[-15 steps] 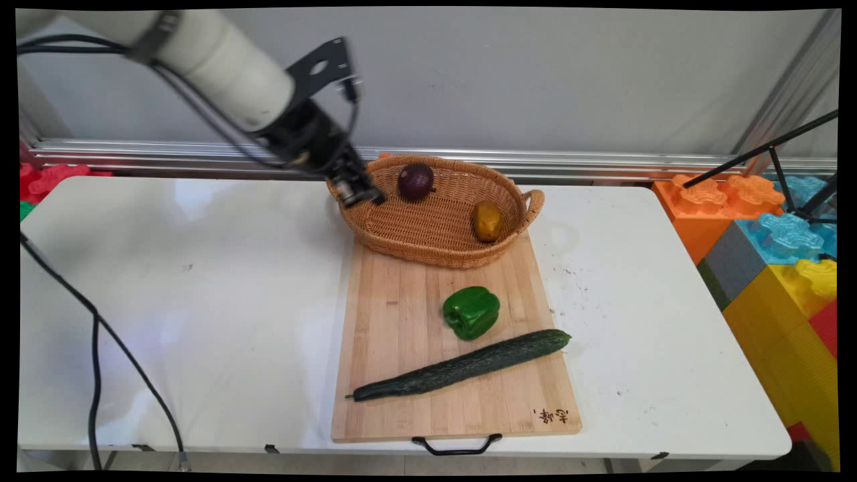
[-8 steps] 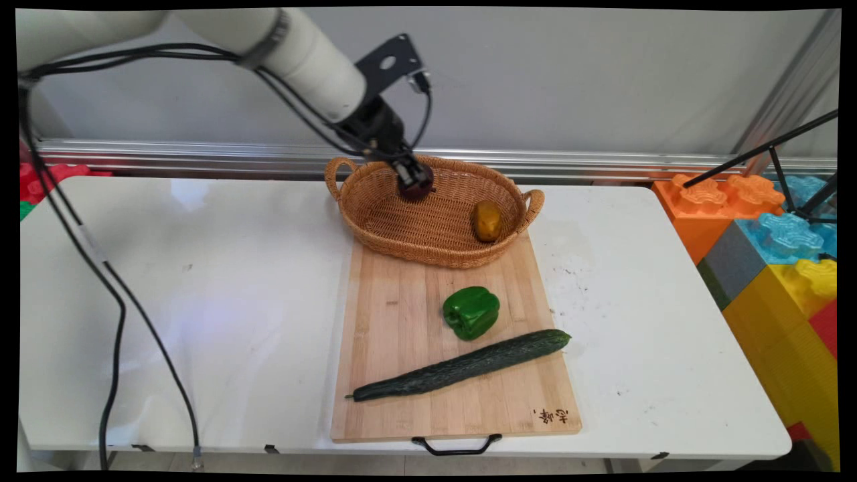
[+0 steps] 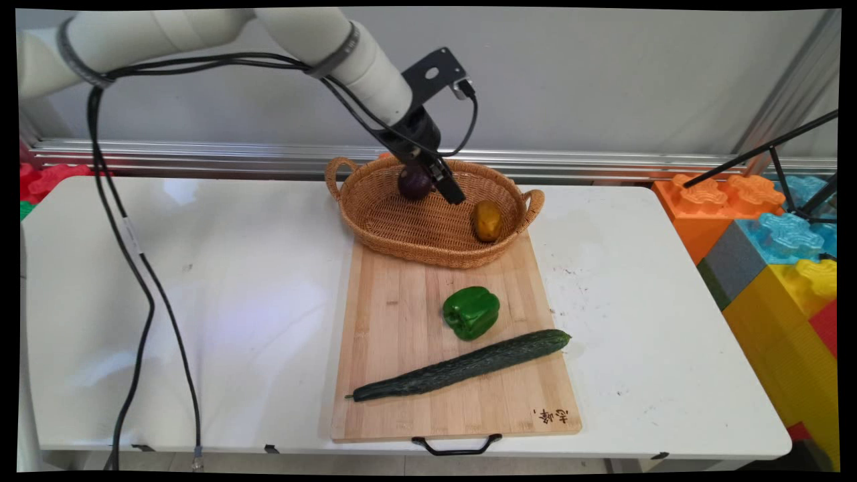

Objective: Pick up the potato from the vegetable basket, then place the picked object on the cutting board

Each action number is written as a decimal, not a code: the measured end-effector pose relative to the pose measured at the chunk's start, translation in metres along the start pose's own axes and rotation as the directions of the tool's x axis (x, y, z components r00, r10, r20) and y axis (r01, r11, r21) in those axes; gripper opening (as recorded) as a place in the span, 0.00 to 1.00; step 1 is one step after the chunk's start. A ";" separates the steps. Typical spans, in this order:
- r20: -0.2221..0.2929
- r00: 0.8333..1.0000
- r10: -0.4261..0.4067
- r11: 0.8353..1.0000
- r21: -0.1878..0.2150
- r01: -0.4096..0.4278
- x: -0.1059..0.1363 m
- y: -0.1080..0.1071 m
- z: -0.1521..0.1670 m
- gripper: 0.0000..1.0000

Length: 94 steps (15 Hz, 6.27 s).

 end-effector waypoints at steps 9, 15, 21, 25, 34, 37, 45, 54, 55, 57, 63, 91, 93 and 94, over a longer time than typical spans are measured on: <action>0.019 0.960 -0.279 0.960 -0.010 0.279 0.004 0.001 0.068 1.00; 0.016 0.903 -0.430 0.902 -0.035 0.430 0.008 0.005 0.102 1.00; 0.005 0.848 -0.530 0.847 -0.049 0.529 0.012 0.005 0.127 1.00; -0.001 0.830 -0.557 0.830 -0.042 0.557 0.012 0.004 0.135 1.00; 0.019 0.858 -0.513 0.858 0.001 0.513 0.006 -0.001 0.127 1.00; 0.032 0.881 -0.473 0.881 0.007 0.473 0.007 -0.001 0.122 1.00; 0.055 0.926 -0.375 0.927 -0.012 0.376 0.010 0.003 0.116 0.00; -0.014 0.950 -0.312 0.950 -0.008 0.312 0.018 -0.001 0.099 0.00; -0.031 0.952 -0.303 0.953 -0.008 0.303 0.019 0.000 0.088 0.00; -0.056 0.956 -0.288 0.958 -0.014 0.287 0.019 0.003 0.065 0.00; -0.032 0.969 -0.243 0.966 -0.096 0.239 -0.012 0.026 -0.035 0.00; 0.134 0.991 0.026 0.952 -0.305 0.016 -0.163 0.075 -0.007 1.00; 0.131 0.991 0.025 0.951 -0.309 0.017 -0.163 0.076 -0.007 1.00; 0.128 0.992 0.025 0.950 -0.311 0.016 -0.162 0.076 -0.007 1.00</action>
